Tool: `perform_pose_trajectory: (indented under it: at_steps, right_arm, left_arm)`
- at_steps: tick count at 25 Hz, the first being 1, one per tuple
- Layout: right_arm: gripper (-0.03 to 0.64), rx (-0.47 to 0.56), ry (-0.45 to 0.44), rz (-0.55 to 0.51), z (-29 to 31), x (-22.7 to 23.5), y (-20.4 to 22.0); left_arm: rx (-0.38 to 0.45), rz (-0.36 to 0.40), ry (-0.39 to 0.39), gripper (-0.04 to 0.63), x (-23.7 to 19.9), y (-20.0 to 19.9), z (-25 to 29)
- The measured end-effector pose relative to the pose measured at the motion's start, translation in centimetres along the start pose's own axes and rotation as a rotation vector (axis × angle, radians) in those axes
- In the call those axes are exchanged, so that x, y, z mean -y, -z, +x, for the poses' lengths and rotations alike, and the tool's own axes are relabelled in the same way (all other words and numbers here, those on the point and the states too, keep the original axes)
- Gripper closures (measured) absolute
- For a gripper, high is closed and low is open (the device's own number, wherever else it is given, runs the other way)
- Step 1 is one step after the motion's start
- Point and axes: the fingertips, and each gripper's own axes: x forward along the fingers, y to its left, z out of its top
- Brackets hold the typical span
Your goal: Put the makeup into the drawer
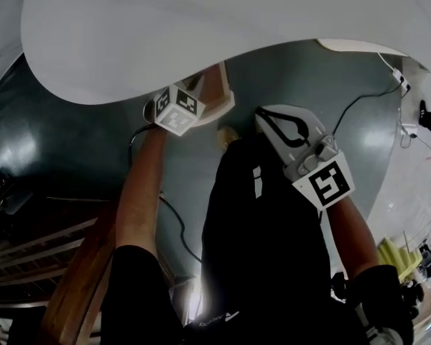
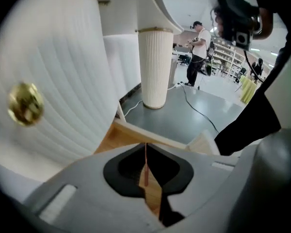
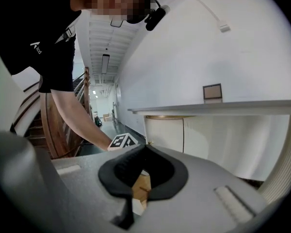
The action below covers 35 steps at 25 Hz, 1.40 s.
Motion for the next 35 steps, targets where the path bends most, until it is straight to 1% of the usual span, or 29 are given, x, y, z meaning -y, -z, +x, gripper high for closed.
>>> perform_pose_trajectory:
  at_steps: [4,8,10,12,17,19,22,26,31,35]
  right_arm:
    - [0.614,0.021,-0.009,-0.013,-0.2,-1.2,-2.7]
    - [0.614,0.058,-0.004,-0.007,-1.2,-1.6,-6.4]
    - [0.614,0.078,-0.005,-0.01,-1.9,-1.9,-8.4]
    - [0.614,0.099,-0.012,-0.016,-2.5,-2.2,-10.3]
    - [0.614,0.165,-0.042,-0.04,-5.1,-3.0,-15.5]
    - [0.614,0.192,-0.058,-0.059,-6.3,-3.2,-17.5]
    - [0.614,0.234,-0.083,-0.08,-7.6,-3.5,-20.5]
    - [0.614,0.299,-0.114,-0.103,-9.3,-4.7,-24.5]
    - [0.614,0.349,-0.126,-0.065,-12.0,-5.7,-27.2]
    - [0.614,0.38,-0.136,-0.09,-12.5,-6.0,-28.7]
  left_arm:
    - [0.131,-0.028,-0.024,0.584,1.9,-3.6,-5.3]
    - [0.273,-0.093,-0.069,0.584,3.2,-7.3,-11.6]
    - [0.35,-0.134,-0.102,0.584,3.7,-9.4,-15.3]
    - [0.433,-0.161,-0.135,0.584,4.2,-11.9,-19.1]
    - [0.627,-0.171,-0.247,0.584,4.9,-19.1,-28.6]
    - [0.691,-0.176,-0.291,0.584,5.1,-21.7,-31.8]
    - [0.769,-0.217,-0.349,0.584,5.1,-24.5,-35.8]
    - [0.864,-0.273,-0.429,0.584,5.4,-26.8,-40.8]
    - [0.937,-0.29,-0.473,0.584,7.3,-28.8,-45.3]
    - [0.969,-0.307,-0.499,0.584,7.4,-29.1,-47.2]
